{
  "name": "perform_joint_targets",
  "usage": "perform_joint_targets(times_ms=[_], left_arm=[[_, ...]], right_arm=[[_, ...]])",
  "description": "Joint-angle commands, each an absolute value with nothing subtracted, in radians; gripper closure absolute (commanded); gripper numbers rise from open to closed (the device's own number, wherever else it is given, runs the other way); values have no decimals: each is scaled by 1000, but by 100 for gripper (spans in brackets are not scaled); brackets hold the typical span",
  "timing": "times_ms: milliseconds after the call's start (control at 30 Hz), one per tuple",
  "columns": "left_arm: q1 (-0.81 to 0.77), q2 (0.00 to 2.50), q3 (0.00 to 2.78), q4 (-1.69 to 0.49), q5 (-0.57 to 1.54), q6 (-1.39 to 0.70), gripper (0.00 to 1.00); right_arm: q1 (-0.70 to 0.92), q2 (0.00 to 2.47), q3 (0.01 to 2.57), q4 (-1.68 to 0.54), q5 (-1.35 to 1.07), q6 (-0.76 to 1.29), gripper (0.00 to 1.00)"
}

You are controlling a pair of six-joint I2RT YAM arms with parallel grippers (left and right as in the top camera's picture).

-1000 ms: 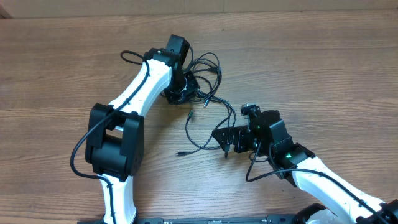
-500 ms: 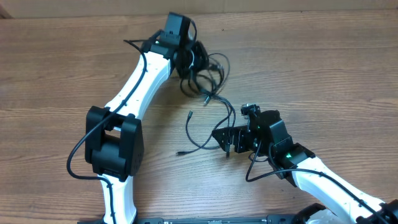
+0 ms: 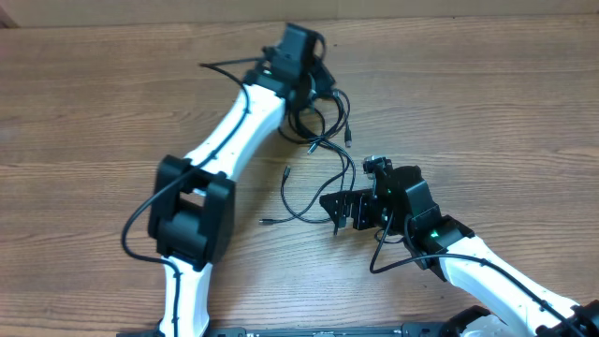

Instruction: Untangle cables

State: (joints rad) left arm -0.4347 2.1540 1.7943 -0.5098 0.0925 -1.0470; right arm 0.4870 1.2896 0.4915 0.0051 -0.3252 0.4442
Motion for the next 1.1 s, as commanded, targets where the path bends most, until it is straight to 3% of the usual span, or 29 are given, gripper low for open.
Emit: perform_joint_targets(times_ms=[0, 67, 233, 400, 533, 700, 1067], left_arm=[[-444, 2180, 1815, -543, 34, -994, 7], [-432, 2181, 1815, -598, 22, -999, 0], [-404, 2181, 1814, -760, -78, -1023, 0], [-400, 2189, 1814, -767, -79, -875, 16], [-402, 2209, 1814, -756, -80, -768, 20], [-402, 2251, 1814, -777, -78, -644, 17], [-408, 2341, 1814, -774, -58, -638, 11]], right_arm=[[491, 1291, 490, 1, -303, 441, 0], [491, 1291, 490, 6, -304, 442, 0], [491, 1291, 490, 8, -304, 445, 0], [491, 1291, 490, 9, -304, 445, 0], [491, 1291, 490, 9, -304, 445, 0], [491, 1291, 490, 4, -304, 445, 0], [491, 1291, 490, 4, -304, 445, 0]])
